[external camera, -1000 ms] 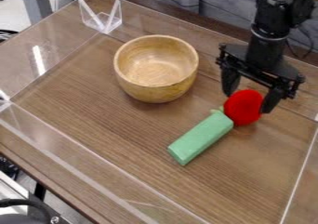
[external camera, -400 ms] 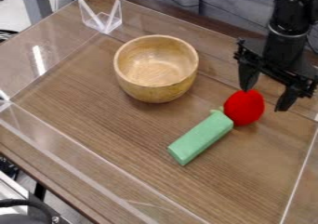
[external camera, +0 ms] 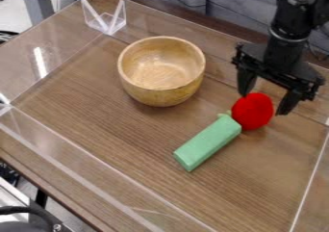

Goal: Move the red fruit to the left

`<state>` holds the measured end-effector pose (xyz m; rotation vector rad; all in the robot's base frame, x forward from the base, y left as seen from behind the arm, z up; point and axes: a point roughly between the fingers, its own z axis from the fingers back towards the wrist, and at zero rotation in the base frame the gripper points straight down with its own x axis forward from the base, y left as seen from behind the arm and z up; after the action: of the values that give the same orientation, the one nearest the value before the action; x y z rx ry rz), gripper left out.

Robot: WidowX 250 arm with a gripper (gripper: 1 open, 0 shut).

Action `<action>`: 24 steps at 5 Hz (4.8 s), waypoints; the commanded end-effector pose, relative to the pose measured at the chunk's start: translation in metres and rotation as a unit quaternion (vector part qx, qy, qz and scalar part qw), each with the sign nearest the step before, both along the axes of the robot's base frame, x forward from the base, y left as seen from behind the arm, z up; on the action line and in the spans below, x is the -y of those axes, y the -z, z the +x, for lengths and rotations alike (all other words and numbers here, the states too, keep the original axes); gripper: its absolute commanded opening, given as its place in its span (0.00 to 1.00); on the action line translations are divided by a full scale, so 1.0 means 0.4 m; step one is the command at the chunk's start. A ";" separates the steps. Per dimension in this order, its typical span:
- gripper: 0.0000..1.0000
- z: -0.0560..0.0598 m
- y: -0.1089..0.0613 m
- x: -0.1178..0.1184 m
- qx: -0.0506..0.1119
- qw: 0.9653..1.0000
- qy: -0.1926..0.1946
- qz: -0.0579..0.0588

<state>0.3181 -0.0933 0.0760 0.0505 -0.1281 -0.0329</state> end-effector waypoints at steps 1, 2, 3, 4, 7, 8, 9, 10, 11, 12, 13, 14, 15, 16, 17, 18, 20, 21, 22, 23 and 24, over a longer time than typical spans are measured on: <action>1.00 0.015 -0.048 0.014 0.031 0.999 -0.002 -0.012; 1.00 0.018 -0.057 0.038 0.035 0.999 0.008 -0.018; 1.00 0.027 -0.056 0.047 0.036 0.999 0.017 -0.020; 1.00 0.025 -0.028 0.038 0.034 0.999 0.012 -0.015; 0.00 0.004 0.029 -0.014 0.022 0.999 -0.007 -0.023; 0.00 -0.019 0.029 -0.016 0.016 0.999 -0.005 -0.035; 1.00 -0.014 0.009 -0.043 0.007 0.999 -0.014 -0.044; 1.00 -0.009 -0.012 -0.065 -0.002 0.999 -0.020 -0.048; 0.00 0.010 -0.046 -0.061 0.002 0.998 -0.018 -0.054; 0.00 0.027 -0.061 -0.052 0.002 0.999 -0.011 -0.052; 1.00 0.009 -0.041 -0.042 -0.003 0.999 -0.005 -0.050; 1.00 -0.009 -0.021 -0.034 -0.009 0.999 0.001 -0.048; 0.00 -0.005 -0.020 -0.021 -0.009 0.999 -0.002 -0.047; 0.00 0.006 -0.017 -0.013 -0.008 0.999 -0.005 -0.046; 1.00 0.005 -0.013 -0.007 -0.013 0.999 -0.004 -0.043; 1.00 0.011 -0.025 0.001 -0.018 0.999 0.007 -0.043; 0.00 0.017 -0.034 0.004 -0.024 0.999 0.019 -0.042; 1.00 0.021 -0.034 0.006 -0.028 0.998 0.027 -0.043; 1.00 0.004 -0.042 0.001 -0.032 0.998 0.037 -0.045; 0.00 -0.012 -0.049 -0.006 -0.035 0.997 0.042 -0.047; 0.00 -0.009 -0.048 -0.010 -0.037 0.997 0.054 -0.048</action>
<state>0.3085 -0.0906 0.0738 -0.0403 0.0076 -0.1371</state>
